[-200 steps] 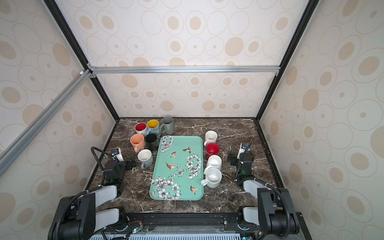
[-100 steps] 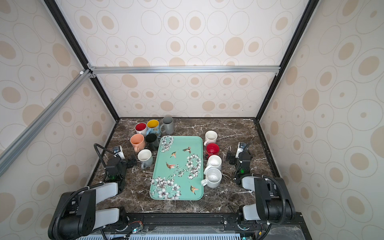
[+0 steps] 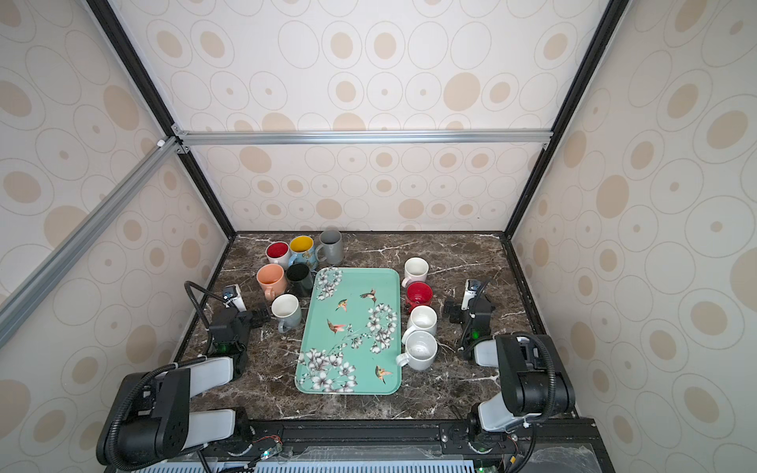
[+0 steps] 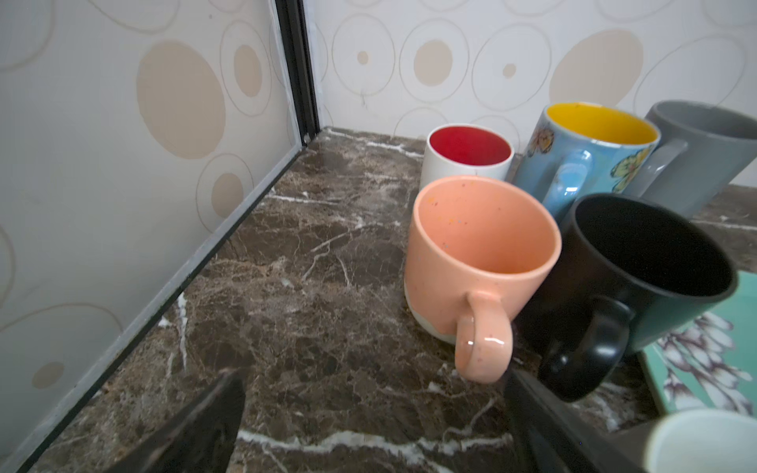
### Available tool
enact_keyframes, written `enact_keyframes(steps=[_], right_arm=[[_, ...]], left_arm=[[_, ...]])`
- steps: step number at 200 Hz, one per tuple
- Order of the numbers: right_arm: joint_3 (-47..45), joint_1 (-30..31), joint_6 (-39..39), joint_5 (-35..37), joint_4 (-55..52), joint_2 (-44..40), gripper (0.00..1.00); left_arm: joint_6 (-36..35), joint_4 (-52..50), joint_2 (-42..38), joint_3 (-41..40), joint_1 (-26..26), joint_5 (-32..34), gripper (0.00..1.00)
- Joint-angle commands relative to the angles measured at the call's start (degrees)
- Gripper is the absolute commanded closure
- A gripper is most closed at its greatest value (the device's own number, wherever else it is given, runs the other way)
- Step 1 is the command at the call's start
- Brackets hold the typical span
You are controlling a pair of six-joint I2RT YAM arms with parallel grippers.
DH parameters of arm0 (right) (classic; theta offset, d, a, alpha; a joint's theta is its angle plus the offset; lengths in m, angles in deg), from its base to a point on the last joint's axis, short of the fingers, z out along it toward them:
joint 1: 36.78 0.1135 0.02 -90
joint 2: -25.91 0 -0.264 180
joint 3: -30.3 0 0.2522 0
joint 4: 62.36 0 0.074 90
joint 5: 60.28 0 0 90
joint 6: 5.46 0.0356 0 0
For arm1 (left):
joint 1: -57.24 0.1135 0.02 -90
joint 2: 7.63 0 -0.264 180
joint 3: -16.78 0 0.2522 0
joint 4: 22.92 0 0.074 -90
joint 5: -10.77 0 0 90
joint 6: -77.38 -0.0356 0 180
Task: Turn the mug right side up
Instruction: Reset both arms
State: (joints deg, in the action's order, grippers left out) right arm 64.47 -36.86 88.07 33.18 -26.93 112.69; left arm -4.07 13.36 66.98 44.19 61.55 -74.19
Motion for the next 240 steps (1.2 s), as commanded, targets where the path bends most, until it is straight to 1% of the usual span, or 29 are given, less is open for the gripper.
enact_keyframes(steps=[1, 13, 34, 55, 71, 96, 107, 120, 133, 161, 186, 240], right_arm=[[1.11, -0.2, -0.97, -0.48, 0.29, 0.42, 0.0], [1.09, -0.19, -0.96, -0.48, 0.21, 0.48, 0.01], [1.22, -0.19, -0.97, -0.41, 0.12, 0.58, 0.0], [1.31, -0.1, -1.05, -0.3, -0.04, 0.56, 0.0], [1.31, -0.15, -1.05, -0.21, -0.06, 0.54, 0.01], [1.3, -0.12, -1.04, -0.21, -0.06, 0.58, 0.0], [1.31, -0.07, -1.02, -0.17, -0.11, 0.58, 0.01], [1.28, -0.01, -1.07, -0.12, -0.07, 0.58, 0.0], [1.39, -0.01, -1.08, -0.04, -0.15, 0.58, 0.01], [1.48, 0.12, -1.16, 0.4, -0.32, 0.67, 0.01], [1.55, 0.23, -1.21, 0.58, -0.41, 0.67, 0.0], [1.66, 0.38, -1.34, 0.93, -0.54, 0.65, 0.0]], left_arm=[[-0.37, 11.39, 1.53, -1.77, -0.28, 0.32, 0.0], [-0.73, 13.69, 2.44, -1.95, -0.38, 0.25, 0.0], [-1.5, 20.78, 4.83, -3.13, -0.69, 0.24, 0.0], [-1.75, 28.25, 9.51, -4.27, -1.19, 0.25, 0.0], [-4.17, 29.21, 10.76, -4.22, -3.19, 0.46, 0.0], [-6.12, 38.84, 16.39, -6.02, -4.79, 1.4, 0.0], [-5.99, 34.81, 14.96, -5.37, -5.24, 2.51, 0.0], [-6.26, 36.3, 16.13, -4.98, -5.29, 2.7, 0.0], [-5.71, 32.75, 15.29, -4.02, -5.29, 3.18, 0.0], [-5.83, 33.22, 15.91, -3.56, -5.29, 3.46, 0.0], [-6.01, 29.42, 15.68, -1.84, -5.37, 3.36, 0.0], [-6.1, 29.41, 15.83, -1.78, -5.42, 3.14, 0.0]])
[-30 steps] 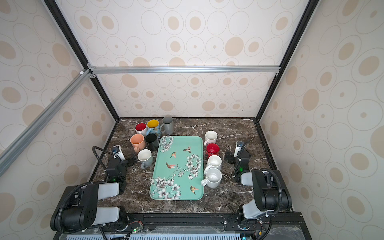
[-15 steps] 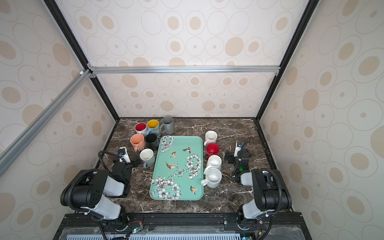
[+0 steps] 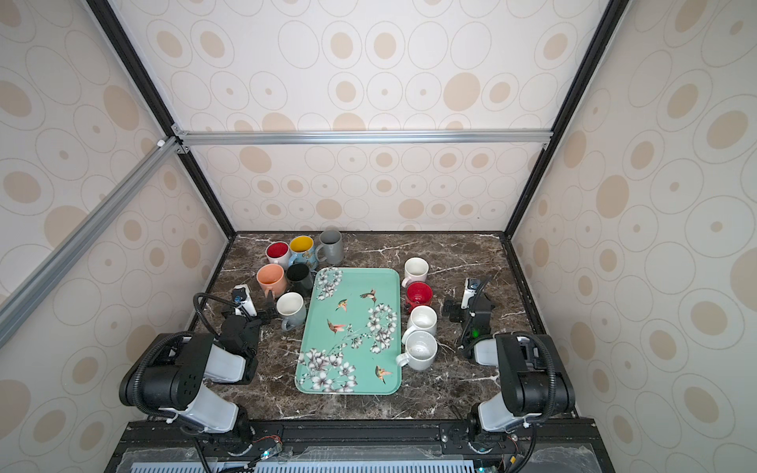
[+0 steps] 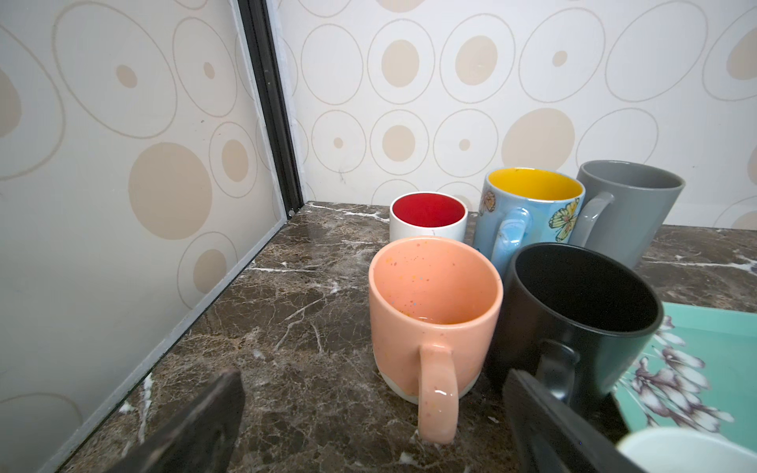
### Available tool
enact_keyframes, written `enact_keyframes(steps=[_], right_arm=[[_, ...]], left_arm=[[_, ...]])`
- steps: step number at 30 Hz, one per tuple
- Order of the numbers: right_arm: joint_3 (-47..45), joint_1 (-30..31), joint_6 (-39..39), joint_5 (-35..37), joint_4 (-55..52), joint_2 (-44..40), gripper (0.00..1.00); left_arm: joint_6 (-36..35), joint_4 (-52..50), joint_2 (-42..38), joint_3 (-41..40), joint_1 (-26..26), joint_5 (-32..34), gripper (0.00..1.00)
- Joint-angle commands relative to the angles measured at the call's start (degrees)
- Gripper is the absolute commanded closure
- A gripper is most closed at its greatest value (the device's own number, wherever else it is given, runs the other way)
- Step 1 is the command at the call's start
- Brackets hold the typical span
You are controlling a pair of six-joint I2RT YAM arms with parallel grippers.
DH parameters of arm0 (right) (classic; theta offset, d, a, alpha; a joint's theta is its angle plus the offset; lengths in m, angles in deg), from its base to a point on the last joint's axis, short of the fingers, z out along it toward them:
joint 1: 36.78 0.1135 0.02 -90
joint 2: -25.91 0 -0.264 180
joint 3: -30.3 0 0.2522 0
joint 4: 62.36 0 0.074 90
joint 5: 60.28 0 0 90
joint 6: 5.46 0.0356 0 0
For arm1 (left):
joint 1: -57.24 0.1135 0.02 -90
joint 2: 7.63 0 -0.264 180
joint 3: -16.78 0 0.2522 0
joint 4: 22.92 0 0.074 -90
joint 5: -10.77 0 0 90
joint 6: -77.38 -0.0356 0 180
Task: Turn the mug right side up
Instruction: Reset both arms
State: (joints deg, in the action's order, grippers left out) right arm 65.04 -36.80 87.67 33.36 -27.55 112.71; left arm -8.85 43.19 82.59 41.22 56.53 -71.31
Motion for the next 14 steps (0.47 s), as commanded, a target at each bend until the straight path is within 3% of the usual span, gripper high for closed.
enact_keyframes(steps=[1, 14], right_arm=[[1.09, 0.3, -0.94, 0.76, 0.05, 0.63, 0.0], [1.53, 0.63, -1.29, 0.48, -0.73, 0.7, 0.0]], left_arm=[[-1.31, -0.42, 0.22, 1.23, -0.41, 0.25, 0.0], [-1.31, -0.71, 0.22, 1.45, -0.35, 0.34, 0.0]])
